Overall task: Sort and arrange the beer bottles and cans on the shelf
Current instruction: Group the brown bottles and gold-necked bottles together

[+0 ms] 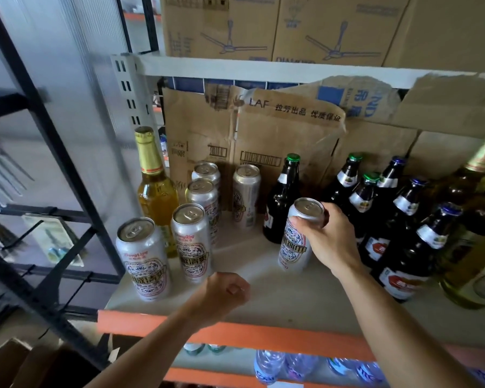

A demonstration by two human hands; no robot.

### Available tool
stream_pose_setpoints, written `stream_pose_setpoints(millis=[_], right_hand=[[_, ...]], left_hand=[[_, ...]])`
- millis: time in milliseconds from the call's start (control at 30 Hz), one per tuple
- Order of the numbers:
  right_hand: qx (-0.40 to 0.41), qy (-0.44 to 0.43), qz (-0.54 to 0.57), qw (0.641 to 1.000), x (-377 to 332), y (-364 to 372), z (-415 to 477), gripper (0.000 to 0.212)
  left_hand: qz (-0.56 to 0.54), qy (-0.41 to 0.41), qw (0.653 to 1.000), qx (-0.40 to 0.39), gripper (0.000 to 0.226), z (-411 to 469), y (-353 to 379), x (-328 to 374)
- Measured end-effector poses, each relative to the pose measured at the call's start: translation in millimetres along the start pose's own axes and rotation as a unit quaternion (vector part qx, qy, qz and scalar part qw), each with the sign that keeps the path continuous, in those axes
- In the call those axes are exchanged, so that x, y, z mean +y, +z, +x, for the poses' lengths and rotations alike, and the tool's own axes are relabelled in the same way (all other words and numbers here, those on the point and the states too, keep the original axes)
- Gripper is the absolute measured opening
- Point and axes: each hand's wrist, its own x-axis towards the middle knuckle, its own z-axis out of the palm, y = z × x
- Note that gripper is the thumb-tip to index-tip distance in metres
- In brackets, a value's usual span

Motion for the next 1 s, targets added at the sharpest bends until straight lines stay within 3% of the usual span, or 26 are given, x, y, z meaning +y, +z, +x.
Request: stream_pose_setpoints(millis=[100, 200, 300, 400, 467, 600, 767, 900, 1000], right_hand=[[0.023, 0.019, 0.038, 0.999, -2.6, -6.2, -1.7, 0.039], [0.027, 0.047, 0.136, 0.989, -13.0, -18.2, -3.2, 0.019], [-0.015, 0.07, 0.223, 0.972, -27.7, -28.7, -7.9, 0.026], [-0.089, 0.112, 0.276, 0.951, -41.9, -30.0, -18.6, 0.021], [-0.119, 0.134, 0.287, 0.941, -45.3, -26.2, -23.9, 0.025], [-0.152, 0.149, 0.311, 0.926, -48.8, -18.9, -28.8, 0.02], [-0.194, 0.15, 0.302, 0.921, -54.1, -8.8, -32.1, 0.043], [-0.222, 0.148, 0.329, 0.906, -55.9, -1.8, -32.4, 0.032], [-0.277, 0.157, 0.418, 0.851, -55.7, 0.2, -35.9, 0.053]], left_hand=[[0.002, 0.002, 1.0, -0.004, 0.034, -2.2, 1.6, 0.8], [-0.044, 0.001, 0.998, -0.039, 0.055, -9.7, -0.7, 12.3], [-0.188, 0.019, 0.973, -0.132, 0.07, -18.6, -7.2, 26.1], [-0.23, 0.084, 0.944, -0.222, 0.06, -31.8, -11.9, 43.1], [-0.23, 0.103, 0.942, -0.223, 0.053, -40.2, -10.3, 53.2], [-0.192, 0.121, 0.963, -0.146, 0.05, -52.3, -7.3, 58.2], [-0.166, 0.129, 0.972, -0.106, 0.06, -62.0, -13.7, 46.5], [-0.241, 0.112, 0.954, -0.136, 0.061, -67.4, -23.0, 34.4], [-0.343, 0.073, 0.917, -0.192, 0.065, -73.8, -30.3, 25.2]])
